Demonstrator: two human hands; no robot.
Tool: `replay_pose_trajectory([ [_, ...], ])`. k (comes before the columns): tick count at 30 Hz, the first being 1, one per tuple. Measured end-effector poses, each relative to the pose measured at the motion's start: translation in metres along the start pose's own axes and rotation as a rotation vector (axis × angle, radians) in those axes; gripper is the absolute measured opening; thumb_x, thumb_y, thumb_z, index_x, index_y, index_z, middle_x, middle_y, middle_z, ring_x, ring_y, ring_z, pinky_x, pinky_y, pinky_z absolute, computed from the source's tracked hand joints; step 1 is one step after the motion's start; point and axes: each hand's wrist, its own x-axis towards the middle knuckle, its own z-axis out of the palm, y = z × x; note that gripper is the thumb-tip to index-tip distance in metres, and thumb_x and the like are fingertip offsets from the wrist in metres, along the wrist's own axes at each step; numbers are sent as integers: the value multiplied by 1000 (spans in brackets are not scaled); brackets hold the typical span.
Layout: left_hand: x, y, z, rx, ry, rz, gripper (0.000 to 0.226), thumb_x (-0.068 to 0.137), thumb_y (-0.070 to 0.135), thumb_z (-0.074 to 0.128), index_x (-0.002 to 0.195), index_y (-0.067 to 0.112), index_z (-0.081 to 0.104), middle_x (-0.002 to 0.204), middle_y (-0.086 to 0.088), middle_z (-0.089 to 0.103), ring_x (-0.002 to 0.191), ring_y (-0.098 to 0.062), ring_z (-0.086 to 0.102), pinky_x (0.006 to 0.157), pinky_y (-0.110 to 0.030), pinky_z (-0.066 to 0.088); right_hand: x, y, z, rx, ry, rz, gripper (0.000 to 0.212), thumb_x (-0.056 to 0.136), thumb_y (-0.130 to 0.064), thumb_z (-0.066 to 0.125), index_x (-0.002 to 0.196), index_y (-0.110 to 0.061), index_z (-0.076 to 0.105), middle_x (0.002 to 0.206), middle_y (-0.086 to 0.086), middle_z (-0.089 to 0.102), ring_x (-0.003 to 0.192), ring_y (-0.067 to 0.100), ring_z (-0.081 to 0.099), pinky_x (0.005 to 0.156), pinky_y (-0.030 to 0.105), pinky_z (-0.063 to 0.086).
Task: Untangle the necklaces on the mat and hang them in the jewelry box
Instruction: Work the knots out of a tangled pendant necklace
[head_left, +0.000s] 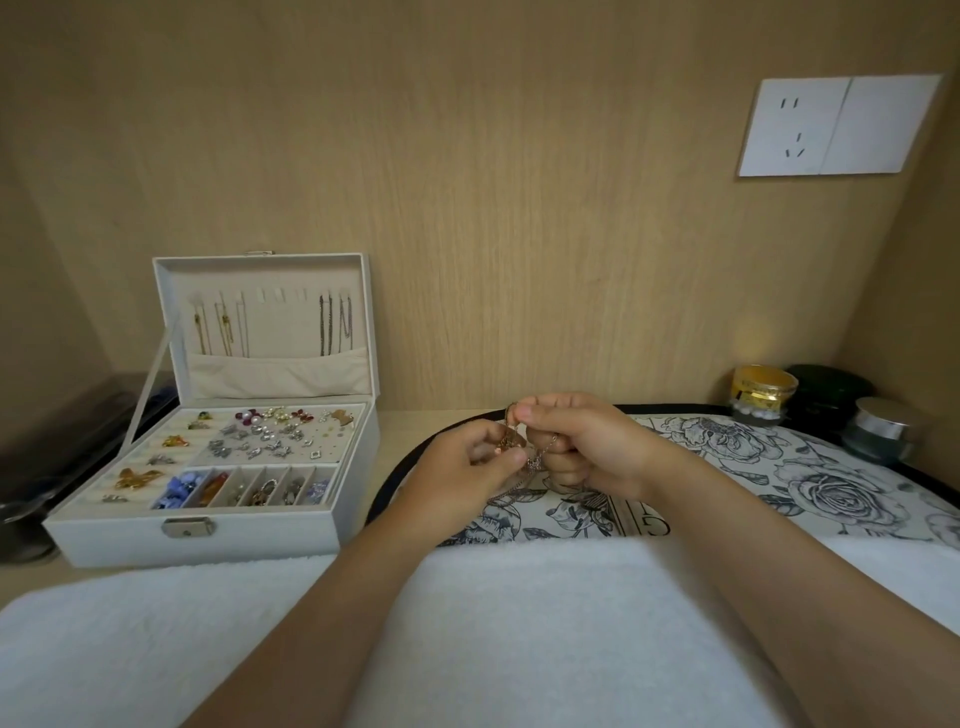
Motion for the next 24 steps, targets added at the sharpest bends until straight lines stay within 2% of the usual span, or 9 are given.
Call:
replay_pose_trajectory([
  [4,0,3,-6,-128,-3,-74,11,97,17,60,100,16,71,74,2,71,69,-7,64,67,-21,51,3,3,-5,-175,208,2,17,95,-27,65,98,-10,67,50,-6,30,41,9,21,45,23,15],
  [8,1,2,-11,-171,-21,-128,17,99,17,55,108,18,70,87,5,76,80,-8,64,78,-25,49,4,7,-7,-419,363,-29,17,90,-28,73,95,-12,72,45,-12,46,35,1,36,38,16,30],
  [10,2,2,-11,-195,-15,-147,16,99,17,55,106,18,70,84,4,75,79,-9,64,79,-26,50,7,10,-6,-464,378,-104,15,86,-21,77,94,-13,68,54,-11,53,42,-3,45,47,12,38],
  [12,2,2,-12,-241,15,-164,16,99,20,56,101,16,71,80,-1,74,74,-10,64,76,-27,52,8,13,-7,-521,370,-210,17,82,-12,80,87,-13,64,66,-10,59,54,3,52,58,19,46],
  [14,2,2,-12,-277,51,-168,15,98,22,58,96,15,72,78,-5,72,72,-11,65,74,-28,53,7,12,-6,-581,322,-248,17,80,-6,81,80,-14,66,73,-15,66,50,0,49,55,16,43],
  [17,3,-1,-12,-302,100,-167,13,94,23,64,94,18,76,71,0,69,70,-12,61,74,-31,51,9,14,-5,-596,272,-239,10,81,-8,79,83,-18,77,99,-5,74,57,-1,57,62,21,47],
  [19,3,-2,-12,-314,109,-165,14,93,23,66,95,20,79,70,1,66,70,-11,59,74,-30,51,8,14,-3,-547,234,-212,9,86,-19,74,91,-15,80,103,3,76,77,15,68,75,33,54],
  [22,3,-1,-12,-288,123,-145,14,93,18,66,99,21,79,71,3,68,68,-9,60,69,-26,52,6,12,0,-474,236,-115,49,72,-62,73,95,-19,79,97,22,73,80,40,62,76,45,52],
  [24,2,0,-11,-240,137,-123,13,92,15,67,101,18,77,72,4,70,66,-6,61,65,-22,52,5,11,-1,-481,242,-105,40,73,-61,77,95,-28,80,101,15,76,98,35,70,96,48,54],
])
